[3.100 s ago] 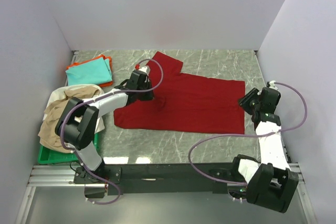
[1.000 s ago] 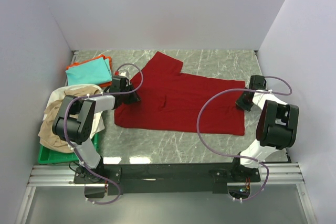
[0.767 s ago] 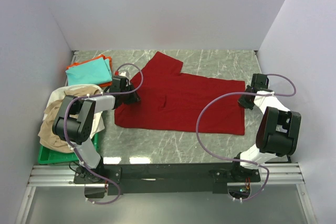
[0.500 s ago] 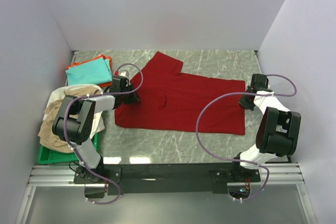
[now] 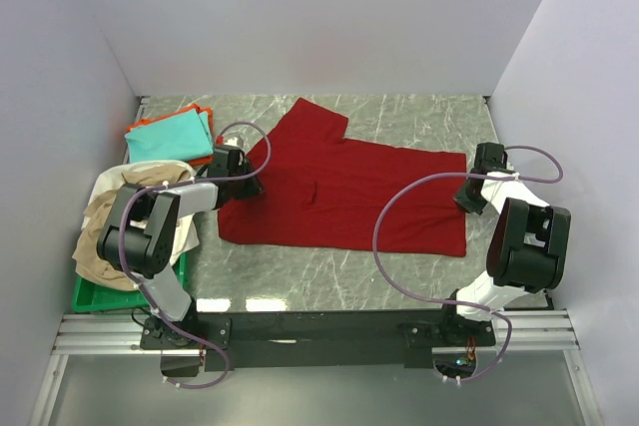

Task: Fold and stack the t-shirts
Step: Fold the tshirt

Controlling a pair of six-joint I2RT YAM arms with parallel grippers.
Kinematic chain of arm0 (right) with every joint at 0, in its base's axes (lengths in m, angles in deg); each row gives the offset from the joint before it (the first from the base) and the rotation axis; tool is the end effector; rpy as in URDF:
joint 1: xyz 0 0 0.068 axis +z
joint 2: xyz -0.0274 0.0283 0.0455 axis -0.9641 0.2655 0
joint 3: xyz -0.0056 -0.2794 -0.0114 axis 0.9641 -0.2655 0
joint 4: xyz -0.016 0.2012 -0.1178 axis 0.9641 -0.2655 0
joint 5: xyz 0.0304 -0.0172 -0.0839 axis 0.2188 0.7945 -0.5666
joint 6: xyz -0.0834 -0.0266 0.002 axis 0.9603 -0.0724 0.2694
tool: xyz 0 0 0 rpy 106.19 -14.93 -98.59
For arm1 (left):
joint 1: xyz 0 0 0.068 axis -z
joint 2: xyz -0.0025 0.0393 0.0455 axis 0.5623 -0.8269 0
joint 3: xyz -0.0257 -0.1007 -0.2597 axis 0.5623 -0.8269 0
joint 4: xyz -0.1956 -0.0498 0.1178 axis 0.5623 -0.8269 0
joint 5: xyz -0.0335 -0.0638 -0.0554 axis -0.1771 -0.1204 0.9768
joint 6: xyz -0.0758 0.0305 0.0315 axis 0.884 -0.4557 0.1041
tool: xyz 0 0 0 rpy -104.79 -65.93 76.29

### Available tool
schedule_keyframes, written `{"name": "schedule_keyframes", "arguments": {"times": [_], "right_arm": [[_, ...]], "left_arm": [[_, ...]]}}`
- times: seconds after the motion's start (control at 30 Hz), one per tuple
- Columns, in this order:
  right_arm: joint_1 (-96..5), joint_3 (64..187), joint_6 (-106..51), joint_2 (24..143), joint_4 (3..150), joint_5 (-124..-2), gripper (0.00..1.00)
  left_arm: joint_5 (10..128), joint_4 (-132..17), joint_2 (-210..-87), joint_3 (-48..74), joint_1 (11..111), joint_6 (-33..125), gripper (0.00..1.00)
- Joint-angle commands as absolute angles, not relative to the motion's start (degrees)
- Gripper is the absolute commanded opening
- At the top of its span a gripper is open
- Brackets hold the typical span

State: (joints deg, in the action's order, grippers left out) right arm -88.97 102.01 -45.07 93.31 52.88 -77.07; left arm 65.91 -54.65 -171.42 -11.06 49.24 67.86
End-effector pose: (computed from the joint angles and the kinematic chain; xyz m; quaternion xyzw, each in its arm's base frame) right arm 0.2870 -0.0820 0.1622 0.3353 0.9112 -0.0312 0.2374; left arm 0.3365 -0.0973 0.1495 -0.1327 0.9127 -0.1950 0.3335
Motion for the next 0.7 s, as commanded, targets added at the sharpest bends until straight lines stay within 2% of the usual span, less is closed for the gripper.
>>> {"name": "schedule_keyframes", "arguments": {"times": [0.0, 0.2, 0.67], "right_arm": [[-88.7, 103.4, -45.4, 93.7, 52.9, -79.9, 0.0], [-88.7, 103.8, -45.3, 94.0, 52.7, -79.8, 0.0], [-88.7, 103.7, -45.3, 94.6, 52.7, -80.0, 0.0]], "left_arm": [[63.3, -54.0, -168.6, -12.2, 49.2, 67.4, 0.3], [61.1, -53.9, -166.6, -12.1, 49.1, 68.0, 0.3], [59.3, -51.2, -171.0, -13.1, 45.2, 69.3, 0.29]]}}
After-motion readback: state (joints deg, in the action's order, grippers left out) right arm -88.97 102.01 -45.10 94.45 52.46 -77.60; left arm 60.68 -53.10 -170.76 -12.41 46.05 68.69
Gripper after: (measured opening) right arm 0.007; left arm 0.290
